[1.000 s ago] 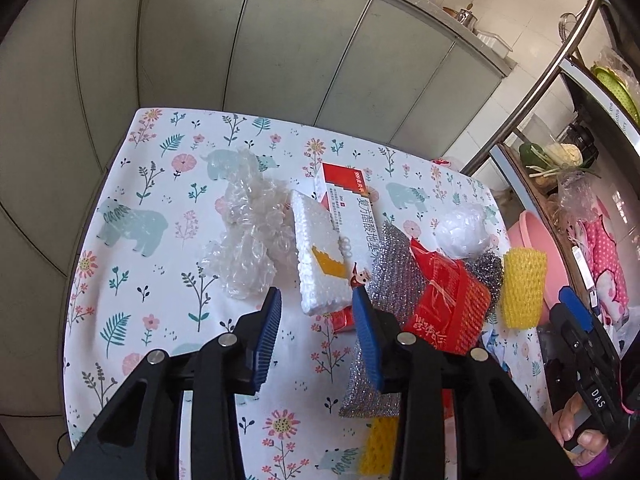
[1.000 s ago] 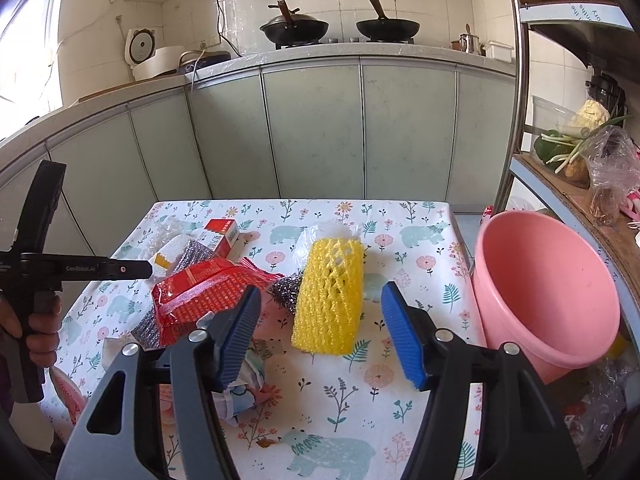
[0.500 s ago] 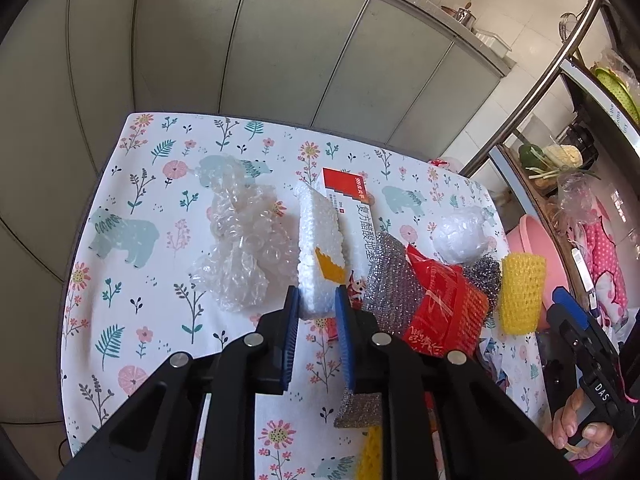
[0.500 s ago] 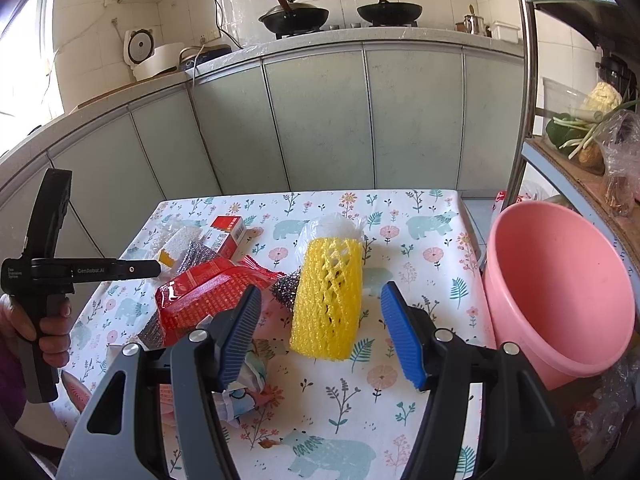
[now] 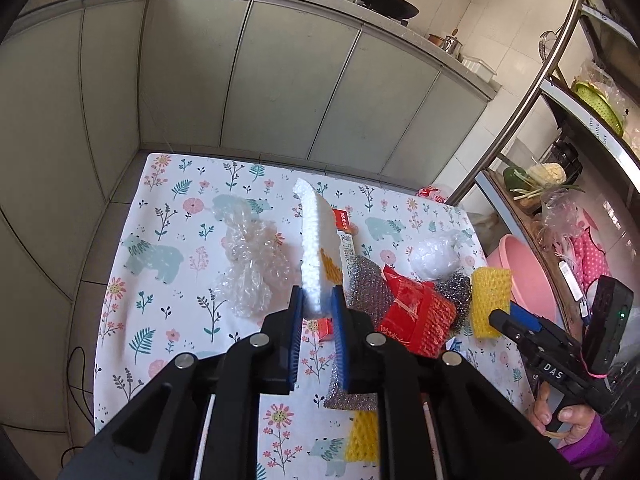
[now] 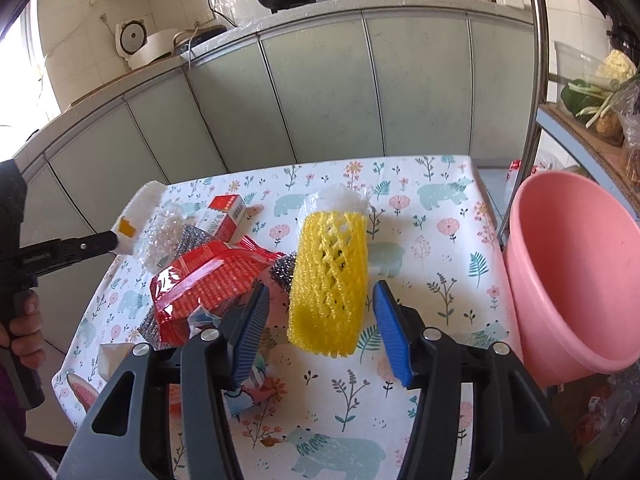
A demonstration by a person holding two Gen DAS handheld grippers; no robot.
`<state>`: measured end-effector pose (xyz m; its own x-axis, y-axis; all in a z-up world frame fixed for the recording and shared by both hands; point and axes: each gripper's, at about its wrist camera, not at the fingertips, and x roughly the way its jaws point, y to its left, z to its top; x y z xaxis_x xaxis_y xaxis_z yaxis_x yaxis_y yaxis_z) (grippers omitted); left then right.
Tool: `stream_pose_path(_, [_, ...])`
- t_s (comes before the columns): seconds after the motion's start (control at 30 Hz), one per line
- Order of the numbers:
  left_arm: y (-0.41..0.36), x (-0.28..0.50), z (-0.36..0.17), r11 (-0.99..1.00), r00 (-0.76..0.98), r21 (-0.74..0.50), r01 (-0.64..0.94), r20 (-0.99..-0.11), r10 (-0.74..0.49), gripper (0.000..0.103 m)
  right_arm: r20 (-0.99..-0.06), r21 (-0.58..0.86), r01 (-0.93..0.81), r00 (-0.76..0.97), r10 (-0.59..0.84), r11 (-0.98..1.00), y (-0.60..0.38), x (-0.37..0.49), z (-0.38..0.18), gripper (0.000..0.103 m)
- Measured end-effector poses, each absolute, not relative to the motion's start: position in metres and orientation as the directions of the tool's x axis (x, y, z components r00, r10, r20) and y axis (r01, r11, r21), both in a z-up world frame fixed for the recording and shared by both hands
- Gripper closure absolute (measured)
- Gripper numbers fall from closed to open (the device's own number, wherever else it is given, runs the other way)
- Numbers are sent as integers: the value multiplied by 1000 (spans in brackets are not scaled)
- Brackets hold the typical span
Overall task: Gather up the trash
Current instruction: 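Grasp the yellow foam net with the right gripper while the left gripper lifts the foam block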
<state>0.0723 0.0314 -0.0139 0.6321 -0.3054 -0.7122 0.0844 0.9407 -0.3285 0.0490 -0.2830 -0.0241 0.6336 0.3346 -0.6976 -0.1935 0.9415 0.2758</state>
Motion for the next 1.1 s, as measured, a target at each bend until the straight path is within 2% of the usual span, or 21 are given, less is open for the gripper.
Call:
stream_pose_path(0.07, [31, 69, -11, 940, 638, -330, 83, -707, -305, 90, -704, 302, -192, 616, 354, 934, -283, 51, -27, 69])
stream_pose_path(0.1, [32, 68, -10, 939, 640, -333, 84, -704, -307, 90, -707, 312, -192, 607, 363, 930, -284, 51, -28, 73])
stream_pose_path(0.17, [32, 66, -5, 939, 647, -332, 87, -698, -306, 90, -704, 325, -196, 603, 375, 925, -285, 51, -28, 92])
stream_pose_path(0.8, [-12, 58, 39, 929, 696, -311, 201, -622, -358, 90, -534, 479, -200, 706, 465, 855, -345, 35, 30, 93])
stream_pose_path(1.1, [-62, 62, 47, 896, 677, -322, 305, -588, -442, 90, -638, 451, -56, 677, 366, 891, -385, 34, -7, 93])
